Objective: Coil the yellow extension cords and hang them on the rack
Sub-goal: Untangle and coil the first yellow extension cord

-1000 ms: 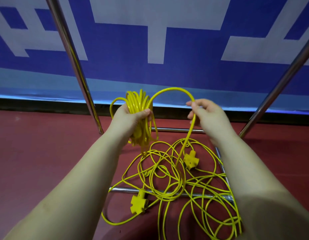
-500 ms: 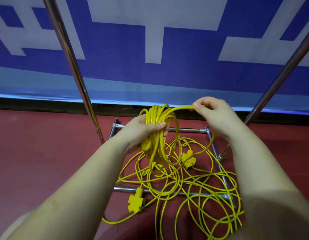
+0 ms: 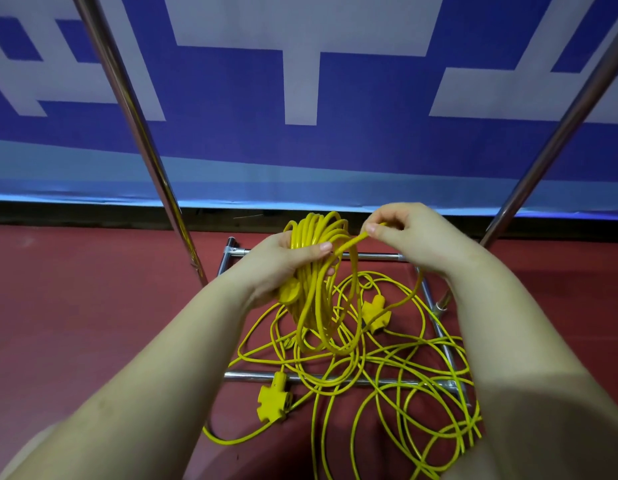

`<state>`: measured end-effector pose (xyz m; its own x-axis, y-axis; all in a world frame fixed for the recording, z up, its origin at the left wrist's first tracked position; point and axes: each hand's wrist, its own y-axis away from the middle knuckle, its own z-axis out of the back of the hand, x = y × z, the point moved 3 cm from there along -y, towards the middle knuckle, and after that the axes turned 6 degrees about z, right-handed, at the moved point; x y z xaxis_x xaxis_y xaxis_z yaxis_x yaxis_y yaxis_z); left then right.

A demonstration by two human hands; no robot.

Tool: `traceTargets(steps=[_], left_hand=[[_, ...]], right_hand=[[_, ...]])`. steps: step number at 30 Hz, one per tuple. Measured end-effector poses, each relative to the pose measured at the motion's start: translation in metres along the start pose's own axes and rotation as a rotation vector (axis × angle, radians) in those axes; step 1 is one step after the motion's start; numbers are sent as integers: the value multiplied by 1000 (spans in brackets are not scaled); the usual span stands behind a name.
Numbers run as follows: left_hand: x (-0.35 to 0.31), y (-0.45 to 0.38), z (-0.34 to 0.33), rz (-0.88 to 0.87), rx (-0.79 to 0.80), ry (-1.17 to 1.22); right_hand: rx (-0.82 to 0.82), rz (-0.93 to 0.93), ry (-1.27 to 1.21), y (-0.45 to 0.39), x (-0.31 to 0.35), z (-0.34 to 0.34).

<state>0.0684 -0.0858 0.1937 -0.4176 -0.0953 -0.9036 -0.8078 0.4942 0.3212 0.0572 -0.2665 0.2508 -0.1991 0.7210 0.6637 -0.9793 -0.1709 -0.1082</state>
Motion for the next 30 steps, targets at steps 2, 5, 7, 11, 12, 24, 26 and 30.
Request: traceTargets(steps=[2,5,7,11,12,24,26,30], left_hand=[[1,0,-3,7,16,-34],[3,-1,-8,13,18,-76],[4,-1,-11,19,10,-70],[0,0,-10,-33,-4,-73],[-2,0,-8,-56,-30,-68],[-16,-3,42,-221,-513,-205],[-14,-2,40,-220,-521,-271],[-12,-1,25,-201,-388,-267]], right_hand=[[17,27,31,-1,4,-7],[-32,63,37,-3,9,-12],[-53,79,30,-3,9,-15],[-203,41,-66,-5,5,-15],[-210,5,-85,-6,2,-15],[283,-377,-204,1,-29,-42],[138,-392,-567,-1,-17,-37],[-150,-488,-1255,-7,-5,-30]])
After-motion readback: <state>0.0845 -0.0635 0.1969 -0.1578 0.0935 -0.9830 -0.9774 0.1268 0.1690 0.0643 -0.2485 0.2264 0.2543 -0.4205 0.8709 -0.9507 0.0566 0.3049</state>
